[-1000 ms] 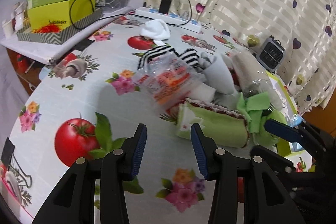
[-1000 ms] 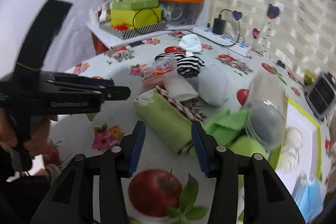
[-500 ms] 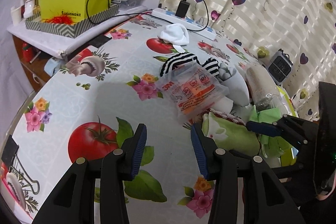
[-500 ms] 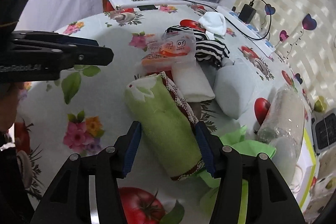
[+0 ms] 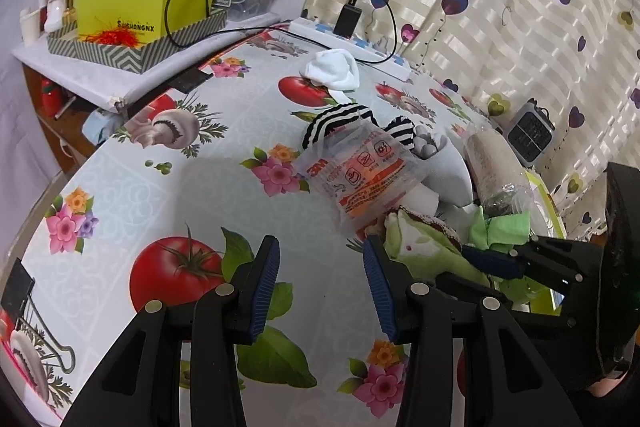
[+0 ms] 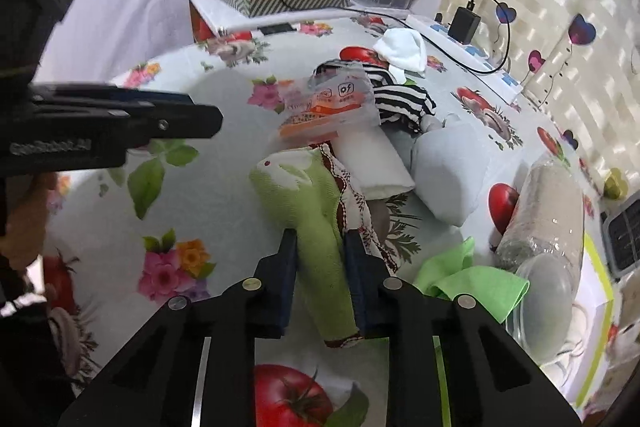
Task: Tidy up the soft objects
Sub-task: 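Grasp green rabbit-print cloth with right tool while left tool approaches clear plastic bag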
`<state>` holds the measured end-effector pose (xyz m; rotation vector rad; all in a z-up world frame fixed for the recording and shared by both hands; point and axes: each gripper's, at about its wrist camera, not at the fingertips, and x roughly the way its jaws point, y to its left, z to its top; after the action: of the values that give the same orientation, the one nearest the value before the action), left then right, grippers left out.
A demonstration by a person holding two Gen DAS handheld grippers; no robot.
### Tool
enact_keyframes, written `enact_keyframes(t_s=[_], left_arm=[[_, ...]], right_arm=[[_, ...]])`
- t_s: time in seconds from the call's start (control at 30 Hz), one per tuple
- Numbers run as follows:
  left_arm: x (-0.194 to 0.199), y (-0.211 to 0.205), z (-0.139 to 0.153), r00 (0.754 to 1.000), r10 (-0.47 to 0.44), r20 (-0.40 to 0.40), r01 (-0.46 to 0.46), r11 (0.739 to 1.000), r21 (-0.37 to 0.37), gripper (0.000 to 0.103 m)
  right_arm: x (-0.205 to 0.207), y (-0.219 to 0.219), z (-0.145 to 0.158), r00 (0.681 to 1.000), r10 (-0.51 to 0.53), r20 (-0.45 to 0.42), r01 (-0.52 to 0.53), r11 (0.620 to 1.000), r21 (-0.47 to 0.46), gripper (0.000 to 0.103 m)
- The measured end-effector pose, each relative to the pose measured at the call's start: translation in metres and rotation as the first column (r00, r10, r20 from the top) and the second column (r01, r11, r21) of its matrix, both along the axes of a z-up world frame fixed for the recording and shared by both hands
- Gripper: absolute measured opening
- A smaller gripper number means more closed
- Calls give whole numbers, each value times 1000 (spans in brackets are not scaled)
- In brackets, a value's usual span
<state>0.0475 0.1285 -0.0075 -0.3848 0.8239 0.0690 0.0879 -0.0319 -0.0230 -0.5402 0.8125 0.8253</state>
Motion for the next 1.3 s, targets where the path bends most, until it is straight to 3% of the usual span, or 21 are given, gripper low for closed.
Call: enact_keyframes(t_s=[0.23,0.43,0.73,1.0,1.03,1.1,1.17,1.23,1.3], left_arm=[[2,-1,3,1000,-2,10,2,1000,4,43],[20,-6,1,1000,-22,12,22,1000,10,43],[61,-10,-7,1000,-9,8,9,997,-74,49],[85,-30,-18,999,-26,-29,26,999,-21,49],[86,-31,-18,999,-28,-29,28,1000,-14,48],[87,-33,-17,999,-32,-29,33,999,7,25],[87,-34,-17,999,-28,-26,29,999,42,20],[84,-32,-16,999,-42,-20,42,999,23,10],[80,-31,-14,999,-40,-4,40,999,36,7]], right_arm=[[-8,-22,26,998,-37,-47,46,980,196,23],[-14,-46,52,991,-118,-58,131,934,333,23],[-11,-68,69,982,-183,-47,187,902,388,23],[-10,-76,69,978,-201,-48,203,895,397,23],[-11,-78,70,978,-203,-47,205,894,399,23],[-11,-80,70,977,-207,-47,208,891,404,23],[-11,-83,71,976,-211,-46,211,888,408,23],[-12,-84,72,976,-213,-45,213,887,409,23],[-12,-86,72,975,-218,-44,217,885,412,23]])
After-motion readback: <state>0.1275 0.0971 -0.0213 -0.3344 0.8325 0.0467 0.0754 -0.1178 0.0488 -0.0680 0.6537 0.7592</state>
